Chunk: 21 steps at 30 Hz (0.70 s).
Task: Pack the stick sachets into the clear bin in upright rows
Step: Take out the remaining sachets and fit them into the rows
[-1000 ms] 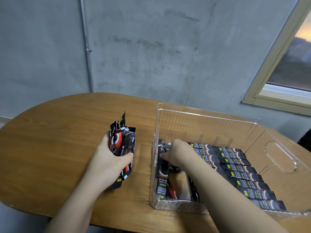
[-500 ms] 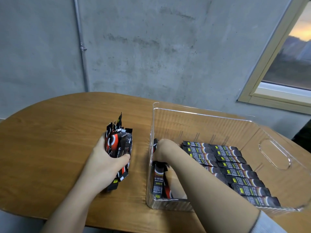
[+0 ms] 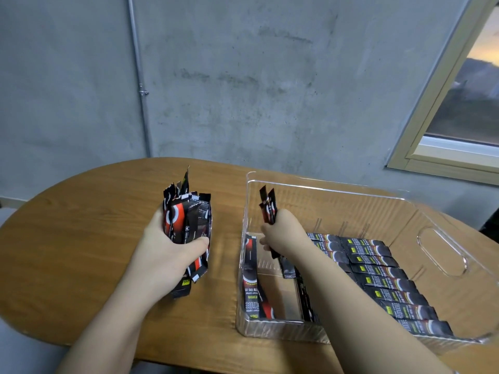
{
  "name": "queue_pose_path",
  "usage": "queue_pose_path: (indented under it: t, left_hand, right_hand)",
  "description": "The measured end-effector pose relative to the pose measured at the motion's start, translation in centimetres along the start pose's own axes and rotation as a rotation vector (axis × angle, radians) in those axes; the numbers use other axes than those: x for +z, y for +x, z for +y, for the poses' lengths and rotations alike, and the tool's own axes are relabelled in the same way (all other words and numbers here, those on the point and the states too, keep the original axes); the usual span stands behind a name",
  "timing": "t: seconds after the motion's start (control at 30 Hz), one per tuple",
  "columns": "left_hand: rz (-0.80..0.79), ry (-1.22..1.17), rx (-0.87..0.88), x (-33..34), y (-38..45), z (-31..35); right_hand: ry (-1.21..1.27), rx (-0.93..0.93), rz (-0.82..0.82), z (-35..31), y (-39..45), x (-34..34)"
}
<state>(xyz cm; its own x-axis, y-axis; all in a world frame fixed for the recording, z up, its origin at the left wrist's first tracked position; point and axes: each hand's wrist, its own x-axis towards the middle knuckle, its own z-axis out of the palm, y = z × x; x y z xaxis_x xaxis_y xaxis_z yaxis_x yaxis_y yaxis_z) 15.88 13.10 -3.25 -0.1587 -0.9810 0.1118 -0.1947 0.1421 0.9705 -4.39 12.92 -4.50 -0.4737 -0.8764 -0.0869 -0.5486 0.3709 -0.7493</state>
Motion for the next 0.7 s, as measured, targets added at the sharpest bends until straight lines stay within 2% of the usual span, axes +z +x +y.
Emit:
queue_pose_path:
  t: [0.17,0.27,0.43,0.5,0.7]
  left_hand:
    - [0.022,-0.086,0.027,-0.3,-0.3,1.4]
    - [-0.034,-0.152,0.055,-0.9,-0.8,2.6]
    - [-0.181,-0.271,0.199,-0.5,-2.7,5.7]
    - [-0.226,-0.275,0.232,0.2,-3.3,6.4]
    - [-0.199,-0.205,0.215,2.9,-3.8,6.5]
  right_hand:
    - [0.175,-0.302,0.174,-0.5,-3.0,-2.0]
    - [0.332,-0.426,0.119,-1.7,-5.2,-2.4]
    - [0.432,-0.537,0.081,-3.5,-8.0,-2.5]
    - [0.512,-0.522,0.064,-4.2,-8.6,-2.2]
    - [0.697,-0.269,-0.015,-4.0,-9.6,-1.0]
